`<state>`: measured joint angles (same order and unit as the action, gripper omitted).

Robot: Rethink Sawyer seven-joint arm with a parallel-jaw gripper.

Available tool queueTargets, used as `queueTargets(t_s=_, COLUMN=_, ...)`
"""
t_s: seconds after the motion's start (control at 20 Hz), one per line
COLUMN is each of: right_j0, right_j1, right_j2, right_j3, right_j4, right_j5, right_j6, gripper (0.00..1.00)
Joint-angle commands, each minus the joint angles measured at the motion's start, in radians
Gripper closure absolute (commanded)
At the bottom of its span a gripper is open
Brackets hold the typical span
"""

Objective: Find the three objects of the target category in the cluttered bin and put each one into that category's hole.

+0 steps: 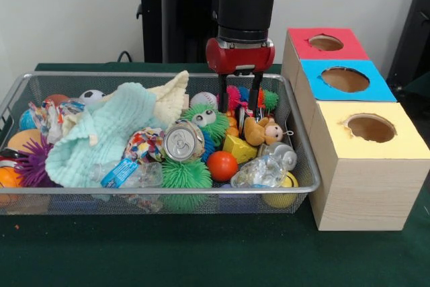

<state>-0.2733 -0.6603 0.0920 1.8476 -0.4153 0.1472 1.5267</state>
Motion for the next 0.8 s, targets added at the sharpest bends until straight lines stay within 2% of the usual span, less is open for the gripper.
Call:
queueTargets(t_s=0.05, right_j0=0.019, right_j1=0.028, right_j2=0.059, right_j3=0.046, right_j4=0.016, right_j5=0.029, right_j6=0.134, gripper=0.0)
queueTargets(t_s=0.4, right_j0=0.068, right_j1=0.137, right_j2=0.008, right_j3=0.019, right_j4=0.002, right_j5=-0.083, right_j6=0.178, gripper=0.0)
queueTargets(t_s=0.8, right_j0=0.078, right_j1=0.241, right_j2=-0.009, right_j3=-0.021, right_j4=0.004, right_j5=-0.177, right_j6=0.18, gripper=0.0)
